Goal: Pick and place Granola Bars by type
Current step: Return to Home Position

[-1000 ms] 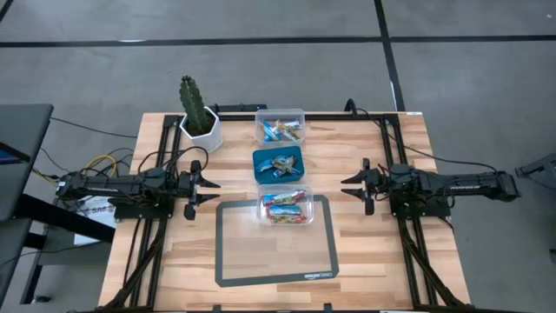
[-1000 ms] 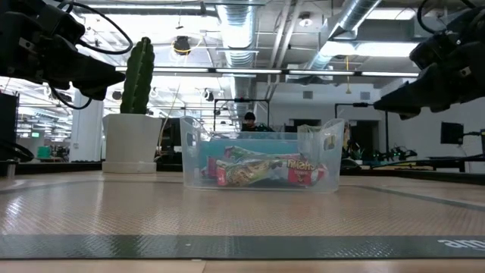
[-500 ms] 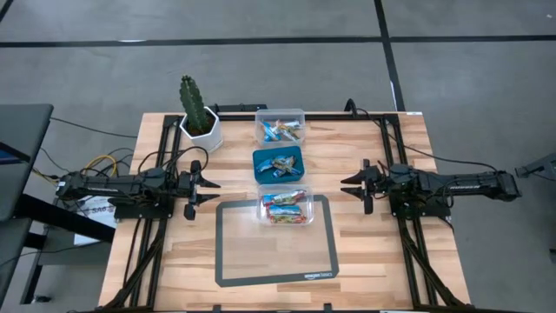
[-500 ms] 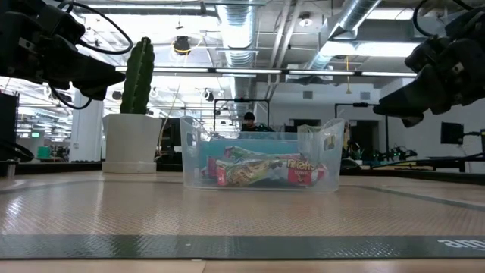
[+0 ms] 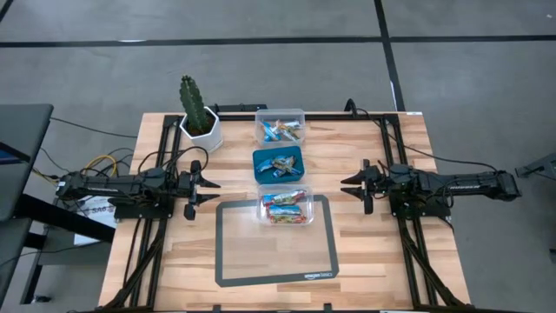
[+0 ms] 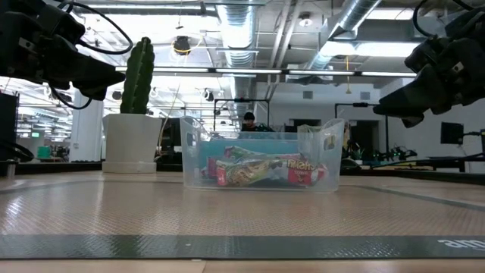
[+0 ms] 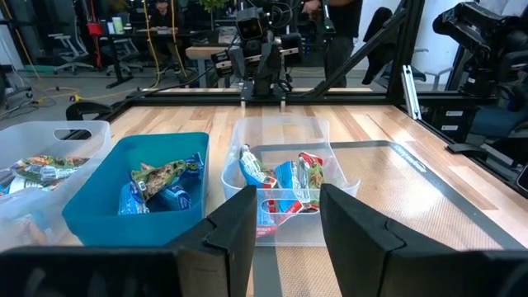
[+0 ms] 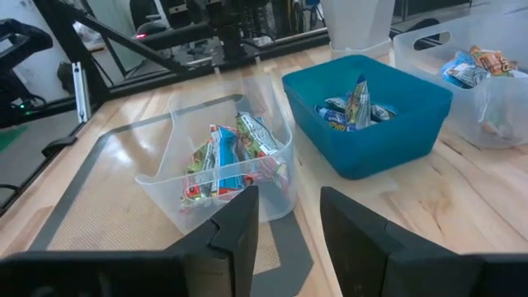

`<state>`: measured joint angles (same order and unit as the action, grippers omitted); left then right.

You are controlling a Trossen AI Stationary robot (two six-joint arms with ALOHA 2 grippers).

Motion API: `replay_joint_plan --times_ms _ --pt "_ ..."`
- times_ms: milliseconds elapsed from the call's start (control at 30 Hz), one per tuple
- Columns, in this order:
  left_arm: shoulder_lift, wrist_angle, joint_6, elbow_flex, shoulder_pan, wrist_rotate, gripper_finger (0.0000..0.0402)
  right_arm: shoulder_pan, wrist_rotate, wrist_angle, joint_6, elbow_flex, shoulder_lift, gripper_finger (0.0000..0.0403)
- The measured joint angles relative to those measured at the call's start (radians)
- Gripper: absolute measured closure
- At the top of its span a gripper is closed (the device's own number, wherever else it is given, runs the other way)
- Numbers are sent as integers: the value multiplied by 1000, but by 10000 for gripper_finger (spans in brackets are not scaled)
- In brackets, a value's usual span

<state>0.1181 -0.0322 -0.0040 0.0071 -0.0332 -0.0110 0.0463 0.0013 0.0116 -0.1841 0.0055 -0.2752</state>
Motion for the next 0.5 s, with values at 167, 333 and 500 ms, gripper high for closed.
replay_joint_plan --times_ms 167,333,500 --pt "0 0 4 0 0 0 273 0 0 0 0 0 0 278" --pt "0 0 2 0 0 0 273 0 0 0 0 0 0 278" --pt "0 0 3 0 0 0 273 0 0 0 0 0 0 278"
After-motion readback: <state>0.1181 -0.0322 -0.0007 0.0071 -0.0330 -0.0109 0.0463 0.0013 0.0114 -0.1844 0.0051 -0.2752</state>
